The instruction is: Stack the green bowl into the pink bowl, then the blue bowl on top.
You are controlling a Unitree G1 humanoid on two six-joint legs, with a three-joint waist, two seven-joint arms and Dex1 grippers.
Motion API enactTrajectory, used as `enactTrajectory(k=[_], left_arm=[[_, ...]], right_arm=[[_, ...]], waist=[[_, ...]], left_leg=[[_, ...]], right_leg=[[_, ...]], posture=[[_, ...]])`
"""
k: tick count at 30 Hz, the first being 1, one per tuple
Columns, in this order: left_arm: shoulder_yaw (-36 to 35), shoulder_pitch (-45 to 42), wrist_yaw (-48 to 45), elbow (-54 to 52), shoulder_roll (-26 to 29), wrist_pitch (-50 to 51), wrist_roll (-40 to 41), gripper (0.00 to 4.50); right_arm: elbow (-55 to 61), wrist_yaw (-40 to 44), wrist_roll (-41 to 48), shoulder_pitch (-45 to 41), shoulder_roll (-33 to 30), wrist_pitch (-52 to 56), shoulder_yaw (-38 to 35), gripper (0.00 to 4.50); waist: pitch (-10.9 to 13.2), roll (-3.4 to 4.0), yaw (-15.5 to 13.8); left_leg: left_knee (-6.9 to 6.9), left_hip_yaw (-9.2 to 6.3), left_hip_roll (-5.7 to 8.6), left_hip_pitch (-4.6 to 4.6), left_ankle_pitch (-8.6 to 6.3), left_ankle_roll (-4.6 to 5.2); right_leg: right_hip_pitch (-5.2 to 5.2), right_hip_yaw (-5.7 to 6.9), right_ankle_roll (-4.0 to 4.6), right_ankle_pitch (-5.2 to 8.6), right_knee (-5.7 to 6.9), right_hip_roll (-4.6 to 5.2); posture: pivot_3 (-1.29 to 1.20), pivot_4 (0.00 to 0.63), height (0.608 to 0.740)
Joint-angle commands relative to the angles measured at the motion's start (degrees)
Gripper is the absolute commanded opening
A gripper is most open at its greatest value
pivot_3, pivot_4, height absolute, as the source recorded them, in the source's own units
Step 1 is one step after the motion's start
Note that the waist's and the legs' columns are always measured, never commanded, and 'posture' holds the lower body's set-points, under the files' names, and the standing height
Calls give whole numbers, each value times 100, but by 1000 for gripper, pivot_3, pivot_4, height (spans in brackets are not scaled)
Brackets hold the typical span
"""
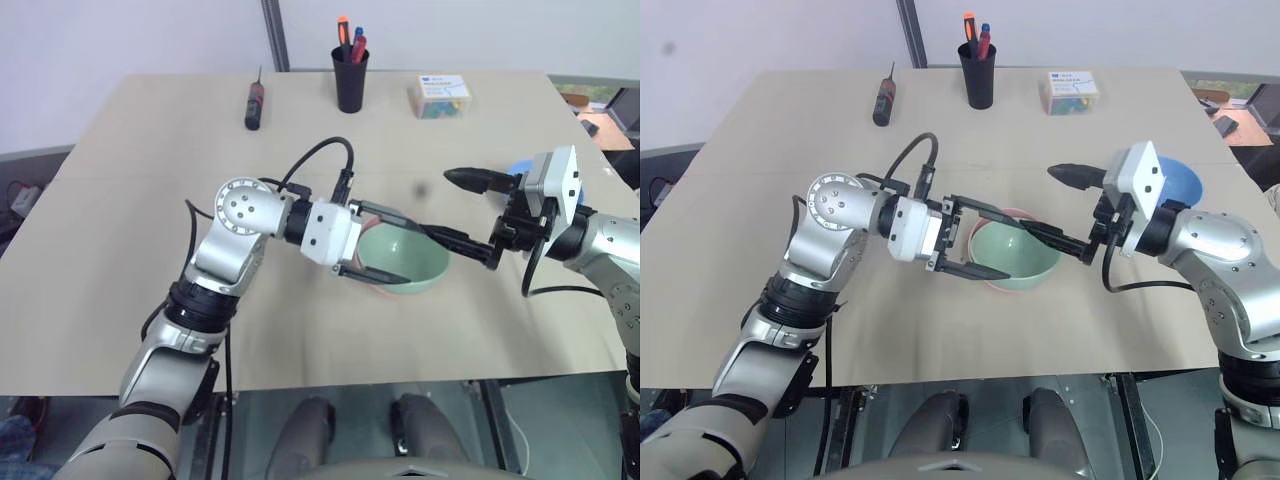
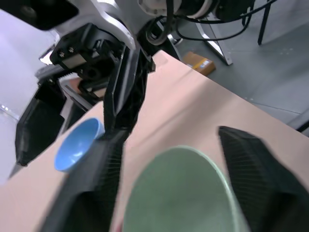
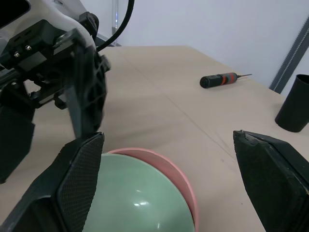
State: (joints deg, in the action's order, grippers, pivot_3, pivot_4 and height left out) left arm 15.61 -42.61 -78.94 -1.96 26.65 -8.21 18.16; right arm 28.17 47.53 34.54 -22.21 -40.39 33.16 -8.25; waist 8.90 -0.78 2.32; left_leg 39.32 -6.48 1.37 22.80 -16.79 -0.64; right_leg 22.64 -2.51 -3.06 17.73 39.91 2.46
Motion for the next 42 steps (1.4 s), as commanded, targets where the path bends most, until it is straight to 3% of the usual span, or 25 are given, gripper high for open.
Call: enactTrajectory(k=[1, 9, 20, 33, 42], left_arm=[[-468, -106, 507, -38, -95, 398, 319, 3774], [-1153, 319, 1284, -241, 90, 1951, 987, 3774], [-2335, 986, 1921, -660, 321, 3007, 2081, 3774], [-2935, 1760, 1832, -1143, 430, 3256, 2992, 3774], [-2865, 1739, 1390, -935, 513, 2991, 2884, 3774]], right_arm=[[184, 32, 109, 25, -71, -66, -75, 4500], [-136, -36, -199, -34, -178, -87, 41, 4500], [-1522, -321, -1250, -612, -293, -430, 295, 4500], [-3343, -835, -2599, -1229, -364, -665, 736, 4500], [-5883, -916, -3247, -2003, -278, -1460, 952, 4500]], waist=[[0, 0, 0], [0, 0, 12], [0, 1, 7], [0, 3, 2], [2, 6, 14]], left_leg=[[0, -1, 0, 0, 0, 0], [1, 0, -2, -5, 0, 0], [2, -2, -4, -5, 1, -1], [1, 3, -5, -5, 1, -2], [-4, 14, -5, -5, 1, -2]], right_leg=[[-1, 0, 0, 0, 0, 0], [-2, -2, 0, 0, 3, -1], [0, -1, 0, 0, 3, 1], [1, -4, 0, 0, 4, 6], [3, -11, 0, 0, 0, 6]], posture=[[0, 150, 740], [0, 150, 740], [0, 150, 740], [0, 150, 740], [0, 150, 740]])
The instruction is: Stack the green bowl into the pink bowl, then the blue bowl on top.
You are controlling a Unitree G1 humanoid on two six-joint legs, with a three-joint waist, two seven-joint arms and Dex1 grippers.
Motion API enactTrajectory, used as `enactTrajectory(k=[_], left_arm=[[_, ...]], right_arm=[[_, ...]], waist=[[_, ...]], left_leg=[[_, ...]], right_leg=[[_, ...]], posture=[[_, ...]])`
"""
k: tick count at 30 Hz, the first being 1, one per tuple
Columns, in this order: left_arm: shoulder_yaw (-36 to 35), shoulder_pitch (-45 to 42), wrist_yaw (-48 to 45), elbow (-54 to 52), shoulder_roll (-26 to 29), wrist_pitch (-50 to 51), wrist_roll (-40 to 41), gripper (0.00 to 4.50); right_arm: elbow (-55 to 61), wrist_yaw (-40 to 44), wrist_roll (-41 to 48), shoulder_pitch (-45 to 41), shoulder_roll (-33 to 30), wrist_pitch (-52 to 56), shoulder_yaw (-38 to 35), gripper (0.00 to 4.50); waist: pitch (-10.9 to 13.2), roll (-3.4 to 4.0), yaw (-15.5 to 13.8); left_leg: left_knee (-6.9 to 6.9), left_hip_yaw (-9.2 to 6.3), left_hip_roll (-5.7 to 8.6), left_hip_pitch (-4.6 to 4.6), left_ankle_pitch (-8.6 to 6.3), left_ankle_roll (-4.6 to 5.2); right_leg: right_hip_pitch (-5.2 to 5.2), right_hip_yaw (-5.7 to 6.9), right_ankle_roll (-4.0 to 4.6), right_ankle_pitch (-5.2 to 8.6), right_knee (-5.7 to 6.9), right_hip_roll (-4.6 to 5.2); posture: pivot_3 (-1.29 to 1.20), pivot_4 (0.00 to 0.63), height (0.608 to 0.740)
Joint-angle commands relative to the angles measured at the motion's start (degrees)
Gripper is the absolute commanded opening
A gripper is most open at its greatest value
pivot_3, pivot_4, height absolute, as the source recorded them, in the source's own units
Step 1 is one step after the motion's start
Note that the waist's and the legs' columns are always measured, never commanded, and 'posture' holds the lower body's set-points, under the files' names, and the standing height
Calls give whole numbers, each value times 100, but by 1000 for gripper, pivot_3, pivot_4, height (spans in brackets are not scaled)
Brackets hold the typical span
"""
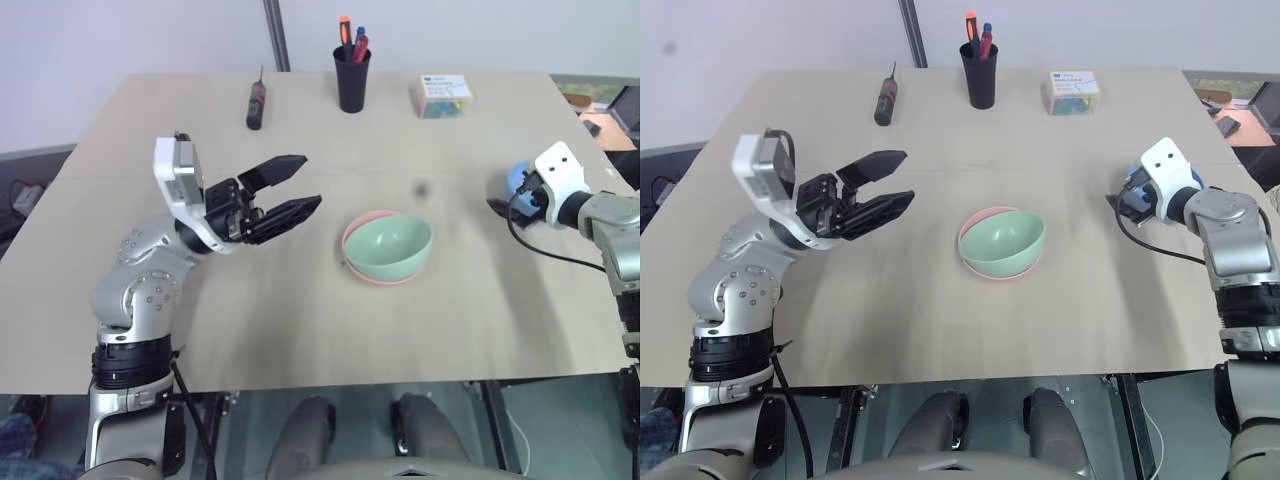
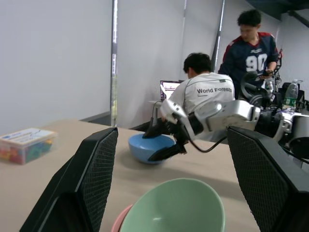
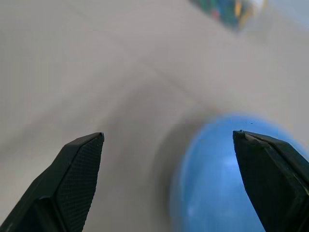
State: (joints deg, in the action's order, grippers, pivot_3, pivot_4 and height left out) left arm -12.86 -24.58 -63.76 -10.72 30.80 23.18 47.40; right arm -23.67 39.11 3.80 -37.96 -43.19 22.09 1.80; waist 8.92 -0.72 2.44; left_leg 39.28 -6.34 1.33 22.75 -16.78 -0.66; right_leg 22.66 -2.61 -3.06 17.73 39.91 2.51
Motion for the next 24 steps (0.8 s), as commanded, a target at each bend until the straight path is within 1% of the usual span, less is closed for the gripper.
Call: enactTrajectory(k=[1, 6, 9, 12, 13, 16, 17, 18, 24], left_arm=[[-3, -77, -162, -34, 114, -174, -73, 3774], [-43, -88, -252, 45, 164, -222, -126, 3774], [-94, -51, -262, 27, 222, -195, -97, 3824], [-135, -28, -197, 27, 256, -125, -51, 3824], [-141, -10, -192, 28, 285, -102, -54, 3824], [-120, 93, -267, 14, 340, -149, -106, 3824], [-109, 108, -273, 8, 352, -159, -110, 3824], [-88, 124, -300, 6, 369, -177, -128, 3824], [-13, 139, -350, 25, 359, -214, -198, 3824]], right_arm=[[-952, -70, -224, -530, 17, -437, -40, 4500], [-2102, -39, -439, -1001, 72, -873, 4, 4500], [-2395, 49, -535, -1130, 107, -1083, 50, 3758], [-2572, 96, -592, -1185, 152, -1224, 39, 2506], [-2617, 99, -608, -1196, 167, -1262, 31, 2166], [-2663, 113, -636, -1181, 213, -1336, 30, 872], [-2671, 118, -644, -1179, 219, -1351, 28, 544], [-2675, 126, -653, -1175, 226, -1365, 28, 59], [-2654, 159, -714, -1164, 249, -1423, 19, 24]], waist=[[1, 2, 8], [2, 4, 23], [2, 4, 22], [2, 4, 21], [3, 4, 22], [3, 5, 23], [3, 5, 23], [2, 5, 30], [3, 7, 40]], left_leg=[[0, 1, 0, 0, 0, 0], [-1, 10, -3, -3, 0, 0], [-3, 10, -4, -2, 0, 0], [-3, 11, -4, -2, 0, 0], [-3, 12, -4, -2, 0, 0], [-2, 10, -5, -2, 0, 0], [-3, 10, -5, -2, 0, 0], [-2, 11, -5, -2, 0, 0], [-2, 10, -6, -5, 0, 0]], right_leg=[[0, -1, 0, 0, 0, 0], [2, -7, 0, 0, 0, -4], [3, -7, 0, 0, -1, -4], [3, -8, 0, 0, -1, -3], [3, -8, 0, 0, 0, -3], [3, -8, 0, 0, 0, -4], [3, -8, 0, 0, 0, -3], [3, -8, 0, 0, 0, -3], [2, -8, 0, 0, 2, -5]], posture=[[0, 150, 740], [0, 150, 740], [0, 150, 740], [0, 150, 740], [0, 150, 740], [0, 150, 740], [0, 150, 740], [0, 150, 740], [0, 150, 740]])
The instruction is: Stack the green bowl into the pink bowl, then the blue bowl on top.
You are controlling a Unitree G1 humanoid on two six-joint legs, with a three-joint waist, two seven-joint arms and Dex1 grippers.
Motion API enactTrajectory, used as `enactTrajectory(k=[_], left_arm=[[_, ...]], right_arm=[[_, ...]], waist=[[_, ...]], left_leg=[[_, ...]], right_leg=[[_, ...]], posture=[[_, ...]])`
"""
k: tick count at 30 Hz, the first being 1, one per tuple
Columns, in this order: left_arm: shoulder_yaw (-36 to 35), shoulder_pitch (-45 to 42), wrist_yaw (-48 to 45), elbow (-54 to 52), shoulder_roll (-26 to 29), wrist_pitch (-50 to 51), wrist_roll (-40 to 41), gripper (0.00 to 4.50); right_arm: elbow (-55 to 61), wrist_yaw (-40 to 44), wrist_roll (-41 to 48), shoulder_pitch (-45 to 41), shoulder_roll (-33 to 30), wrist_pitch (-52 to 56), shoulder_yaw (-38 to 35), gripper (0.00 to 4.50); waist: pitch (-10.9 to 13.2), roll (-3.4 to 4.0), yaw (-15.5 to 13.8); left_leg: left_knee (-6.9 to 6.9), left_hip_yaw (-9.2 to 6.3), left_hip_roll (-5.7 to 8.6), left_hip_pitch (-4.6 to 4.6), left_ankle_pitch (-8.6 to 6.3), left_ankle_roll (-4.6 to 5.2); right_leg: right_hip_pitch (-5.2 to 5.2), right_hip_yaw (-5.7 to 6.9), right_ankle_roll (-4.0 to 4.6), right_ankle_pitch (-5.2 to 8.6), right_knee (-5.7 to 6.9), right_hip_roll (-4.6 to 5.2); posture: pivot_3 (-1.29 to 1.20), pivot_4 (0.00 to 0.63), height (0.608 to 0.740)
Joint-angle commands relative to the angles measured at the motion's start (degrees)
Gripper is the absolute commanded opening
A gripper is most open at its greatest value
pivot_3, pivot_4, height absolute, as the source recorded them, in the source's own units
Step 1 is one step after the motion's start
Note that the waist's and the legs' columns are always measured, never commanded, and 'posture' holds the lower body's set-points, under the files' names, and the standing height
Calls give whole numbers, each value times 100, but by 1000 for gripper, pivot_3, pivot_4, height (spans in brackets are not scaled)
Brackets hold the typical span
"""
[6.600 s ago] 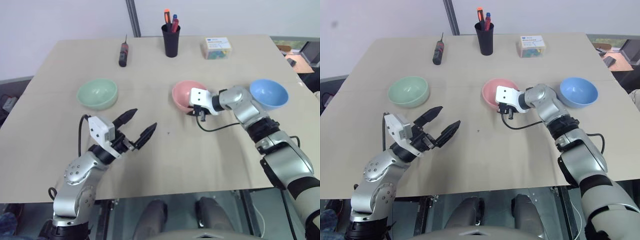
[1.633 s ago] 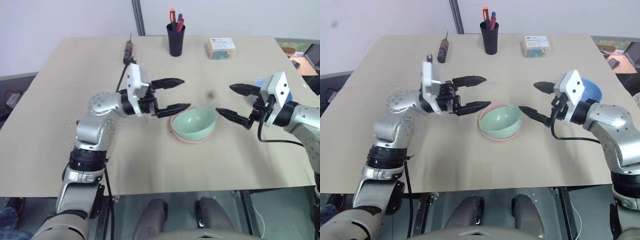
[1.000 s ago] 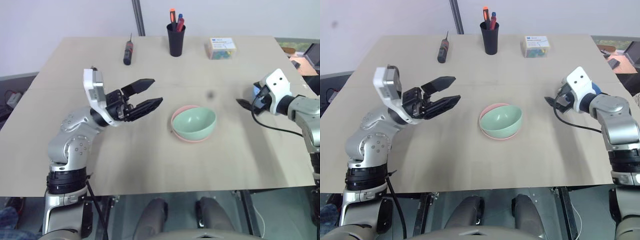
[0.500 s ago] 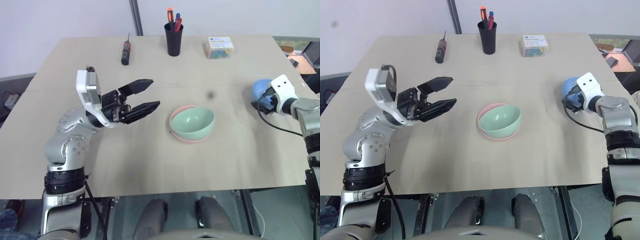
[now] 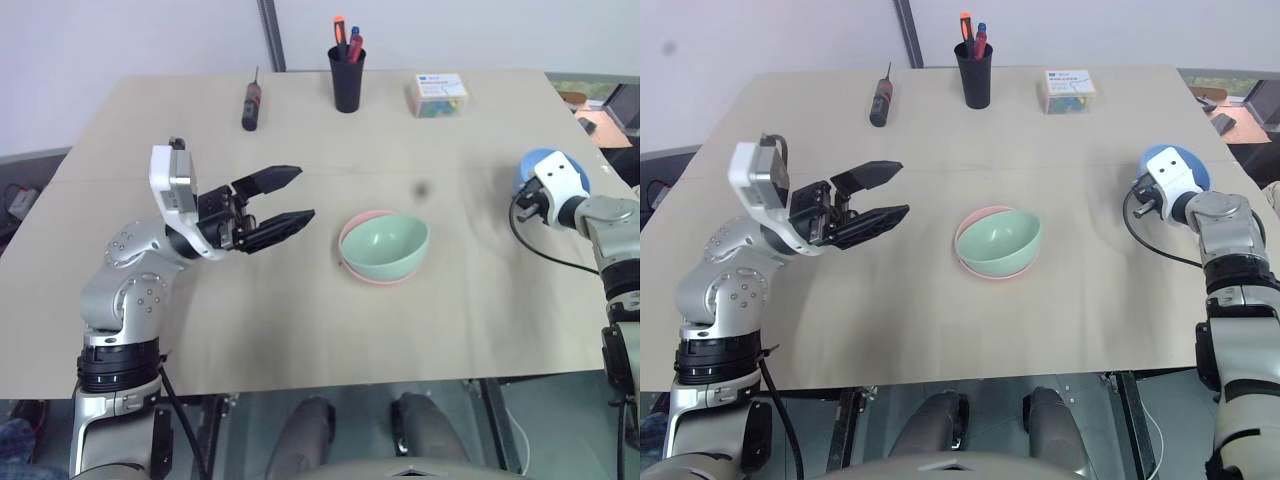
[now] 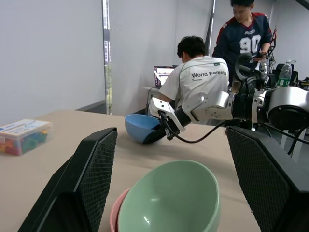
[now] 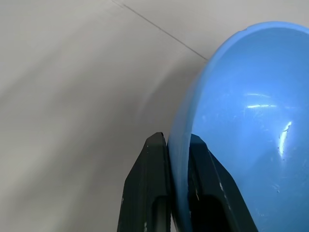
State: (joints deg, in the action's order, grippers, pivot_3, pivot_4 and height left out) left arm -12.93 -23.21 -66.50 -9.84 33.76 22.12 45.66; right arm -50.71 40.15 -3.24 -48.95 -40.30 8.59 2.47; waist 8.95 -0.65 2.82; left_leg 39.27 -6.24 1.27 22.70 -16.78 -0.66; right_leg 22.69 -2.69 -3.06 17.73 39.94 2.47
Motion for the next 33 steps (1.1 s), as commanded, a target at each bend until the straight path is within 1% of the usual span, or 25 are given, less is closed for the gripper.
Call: enactTrajectory(k=[1, 5, 8, 11, 13, 14, 17, 19, 22, 25, 29, 33], left_arm=[[22, 7, -121, -59, 77, -125, -60, 3824], [44, 29, -196, -31, 51, -198, -158, 3824], [43, 56, -221, -13, 51, -233, -200, 3824], [25, 90, -261, 27, 97, -293, -262, 3824], [-25, 98, -320, 121, 149, -388, -357, 3824], [-54, 121, -371, 194, 193, -459, -419, 3824], [-91, 210, -505, 347, 328, -594, -528, 3824], [-124, 307, -624, 436, 456, -666, -599, 3824], [-170, 363, -726, 577, 599, -724, -624, 3824], [-155, 471, -1041, 920, 835, -1069, -893, 3824], [-186, 523, -1113, 1146, 862, -1260, -985, 3824], [-99, 570, -1306, 1292, 918, -1517, -1133, 3824]], right_arm=[[61, 56, -27, -63, -46, -93, -38, 24], [212, 61, -114, -38, -67, -150, -4, 24], [620, 239, -106, -11, -54, -126, 40, 24], [1458, 596, 42, -17, 7, 24, 103, 24], [2302, 1002, 244, -16, 79, 238, 182, 24], [2815, 1261, 382, 1, 110, 468, 258, 24], [3912, 1679, 644, 63, 170, 1067, 415, 24], [4687, 1859, 858, 62, 249, 1563, 554, 24], [5434, 1935, 1010, 13, 337, 2116, 739, 24], [6363, 2095, 1247, -37, 447, 2616, 1071, 24], [6910, 2471, 1337, 12, 266, 2802, 1439, 24], [7311, 2624, 1478, 74, 64, 3063, 1539, 24]], waist=[[0, 0, 7], [0, 0, 30], [2, 3, 58], [10, 17, 119], [12, 20, 136], [13, 22, 146], [15, 25, 128], [17, 28, 110], [17, 28, 71], [17, 28, 38], [20, 32, -31], [20, 31, -52]], left_leg=[[0, 1, 0, 0, 0, 0], [0, 2, 0, 0, 0, 0], [0, 1, 0, 0, 0, 0], [-1, 3, 0, 1, 0, 0], [-1, 4, -2, 0, 0, 0], [-2, 4, -5, 0, 0, 0], [-5, -2, -16, 0, 0, 0], [-5, -6, -12, 2, 0, -1], [-4, -11, -8, 6, -1, 0], [-3, -19, -3, 8, 0, 0], [-7, -23, 2, 8, 0, -1], [-5, -30, 8, 12, 0, 0]], right_leg=[[0, 0, 0, 0, 0, 0], [0, -1, 0, 0, -1, 0], [0, -1, 0, 0, -1, 1], [1, -3, 0, 0, -1, 1], [3, -5, 0, 0, 2, -1], [5, -6, 0, 0, 2, -3], [5, -2, 0, 0, 3, -12], [5, 1, 0, 0, 0, -8], [6, 5, 0, 0, -4, 0], [5, 12, 0, 0, -6, 9], [6, 15, 0, 0, -6, 14], [4, 24, 0, 0, -9, 18]], posture=[[0, 150, 740], [0, 150, 740], [0, 150, 740], [0, 150, 740], [0, 150, 740], [0, 150, 740], [0, 150, 740], [0, 150, 740], [0, 150, 740], [0, 150, 740], [0, 150, 740], [0, 150, 740]])
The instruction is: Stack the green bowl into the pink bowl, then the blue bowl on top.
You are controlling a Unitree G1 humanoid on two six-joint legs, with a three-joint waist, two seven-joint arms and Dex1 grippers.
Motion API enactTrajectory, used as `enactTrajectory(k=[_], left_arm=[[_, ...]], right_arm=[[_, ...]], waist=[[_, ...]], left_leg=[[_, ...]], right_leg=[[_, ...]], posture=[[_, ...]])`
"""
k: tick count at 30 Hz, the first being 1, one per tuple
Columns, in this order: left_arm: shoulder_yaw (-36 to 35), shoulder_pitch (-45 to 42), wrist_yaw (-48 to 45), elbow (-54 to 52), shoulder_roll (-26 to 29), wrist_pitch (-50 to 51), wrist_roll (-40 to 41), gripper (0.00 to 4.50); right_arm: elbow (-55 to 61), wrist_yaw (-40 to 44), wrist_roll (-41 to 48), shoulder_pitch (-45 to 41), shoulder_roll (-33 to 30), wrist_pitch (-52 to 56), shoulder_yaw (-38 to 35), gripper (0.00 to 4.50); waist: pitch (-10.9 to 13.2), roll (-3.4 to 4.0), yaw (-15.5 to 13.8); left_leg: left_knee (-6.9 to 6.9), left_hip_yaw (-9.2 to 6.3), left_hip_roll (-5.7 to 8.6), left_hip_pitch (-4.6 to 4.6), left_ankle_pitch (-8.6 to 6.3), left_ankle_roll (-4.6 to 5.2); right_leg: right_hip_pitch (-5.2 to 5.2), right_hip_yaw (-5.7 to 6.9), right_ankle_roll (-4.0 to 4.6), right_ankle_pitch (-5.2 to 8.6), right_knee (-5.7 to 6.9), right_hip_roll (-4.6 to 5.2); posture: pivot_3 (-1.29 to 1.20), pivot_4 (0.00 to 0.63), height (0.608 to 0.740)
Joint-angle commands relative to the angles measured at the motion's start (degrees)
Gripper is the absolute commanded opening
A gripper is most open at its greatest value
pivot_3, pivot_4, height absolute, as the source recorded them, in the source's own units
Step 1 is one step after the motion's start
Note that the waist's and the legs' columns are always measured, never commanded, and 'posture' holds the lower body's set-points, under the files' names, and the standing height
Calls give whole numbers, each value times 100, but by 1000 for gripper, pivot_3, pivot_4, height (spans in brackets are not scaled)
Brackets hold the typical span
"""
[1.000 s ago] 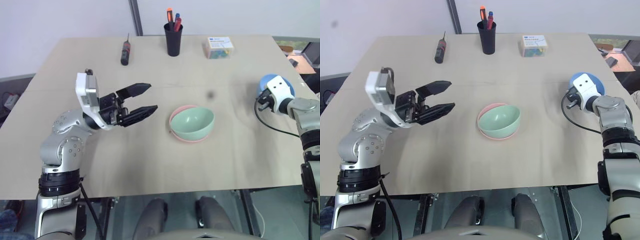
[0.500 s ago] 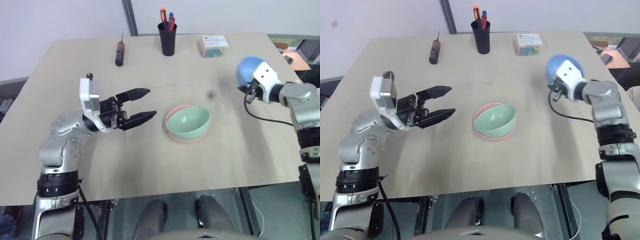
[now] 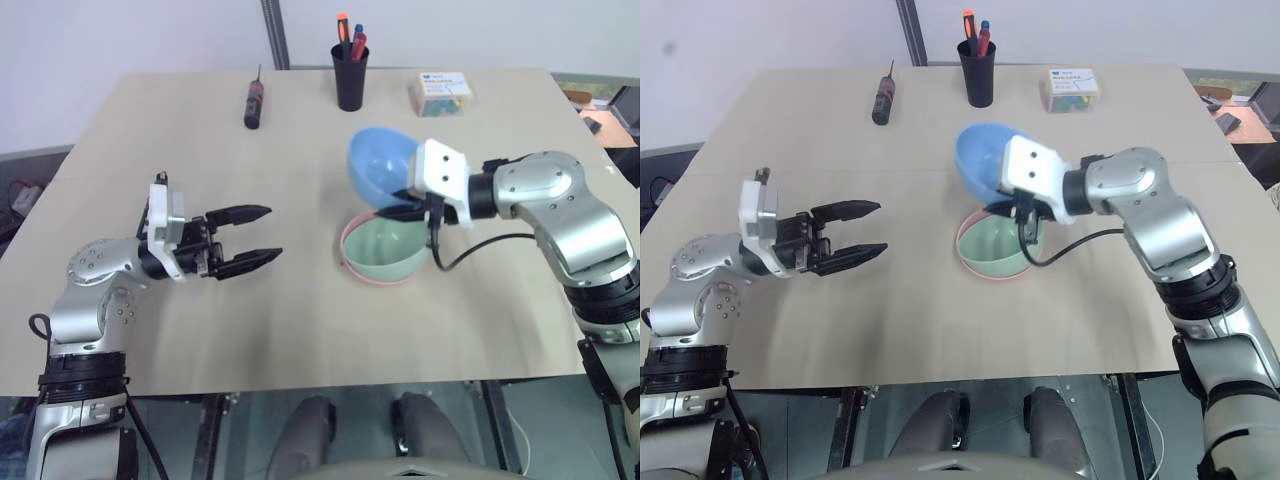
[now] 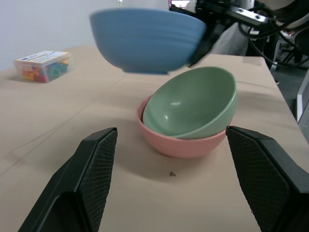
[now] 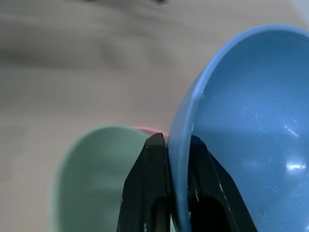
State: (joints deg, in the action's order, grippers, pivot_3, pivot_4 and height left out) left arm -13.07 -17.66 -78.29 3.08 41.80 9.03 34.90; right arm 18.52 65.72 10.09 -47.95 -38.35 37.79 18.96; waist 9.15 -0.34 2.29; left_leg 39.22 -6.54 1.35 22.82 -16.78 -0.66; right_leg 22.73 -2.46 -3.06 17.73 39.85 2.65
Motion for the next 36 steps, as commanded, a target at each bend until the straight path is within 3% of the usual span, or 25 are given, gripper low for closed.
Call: enactTrajectory(k=[1, 2, 5, 10, 17, 22, 26, 29, 36], left_arm=[[-82, 17, -141, 18, 118, -227, -66, 3824], [-81, 16, -154, 28, 118, -239, -70, 3824], [-83, -36, -148, 69, 72, -231, -60, 3824], [-2, -92, -293, 211, 60, -354, -126, 3824], [28, -105, -139, 184, 5, -272, -193, 3824], [42, 277, 387, -169, 10, 78, -304, 3824], [-4, 498, 1031, -399, -149, 264, -385, 3824], [-3, 718, 1312, -567, -215, 222, -496, 3824], [9, 1099, 1552, -691, -215, -57, -717, 3824]], right_arm=[[455, 70, 183, -18, -155, 197, -115, 24], [515, 61, 215, -16, -178, 246, -119, 24], [677, 57, 344, -24, -257, 396, -143, 995], [811, 61, 713, -102, -433, 859, -339, 3093], [724, -379, 1457, 78, -412, 1481, -1224, 3093], [359, -969, 1899, 867, -349, 1482, -2643, 3093], [306, -859, 2345, 1772, -407, 1203, -3500, 3093], [16, -367, 2339, 2981, -704, 739, -3995, 3093], [-743, 495, 2073, 4588, -802, -1112, -4519, 3093]], waist=[[0, 0, 3], [0, 0, 7], [0, 0, 15], [0, 0, 17], [0, 0, 9], [-2, -4, 3], [-1, -3, -6], [-3, -6, -35], [-1, -1, 1]], left_leg=[[1, 0, 1, 0, 0, 0], [1, 0, 1, 0, 0, 0], [-1, -2, -3, 0, 0, 0], [0, -1, -3, -1, 0, 1], [-1, -3, -2, -1, -1, 1], [-1, -5, 0, -1, -2, 2], [-4, -1, 2, 0, -2, 4], [-3, -5, -2, -1, -14, 24], [-2, 25, -9, -27, -15, 28]], right_leg=[[-1, 0, 0, 0, 0, 0], [-1, 0, 0, 0, 0, 2], [1, 0, 0, 0, 1, 2], [0, 0, 0, 0, 2, 1], [-1, 1, 0, 0, 1, 1], [-6, 4, 0, 0, -1, 2], [-2, -1, 0, 0, 0, 2], [-7, 3, 0, 0, 0, 2], [-16, -22, -1, -1, 15, 0]], posture=[[0, 150, 740], [0, 150, 740], [0, 150, 740], [0, 150, 740], [0, 150, 740], [0, 150, 740], [0, 150, 740], [0, 150, 740], [0, 150, 740]])
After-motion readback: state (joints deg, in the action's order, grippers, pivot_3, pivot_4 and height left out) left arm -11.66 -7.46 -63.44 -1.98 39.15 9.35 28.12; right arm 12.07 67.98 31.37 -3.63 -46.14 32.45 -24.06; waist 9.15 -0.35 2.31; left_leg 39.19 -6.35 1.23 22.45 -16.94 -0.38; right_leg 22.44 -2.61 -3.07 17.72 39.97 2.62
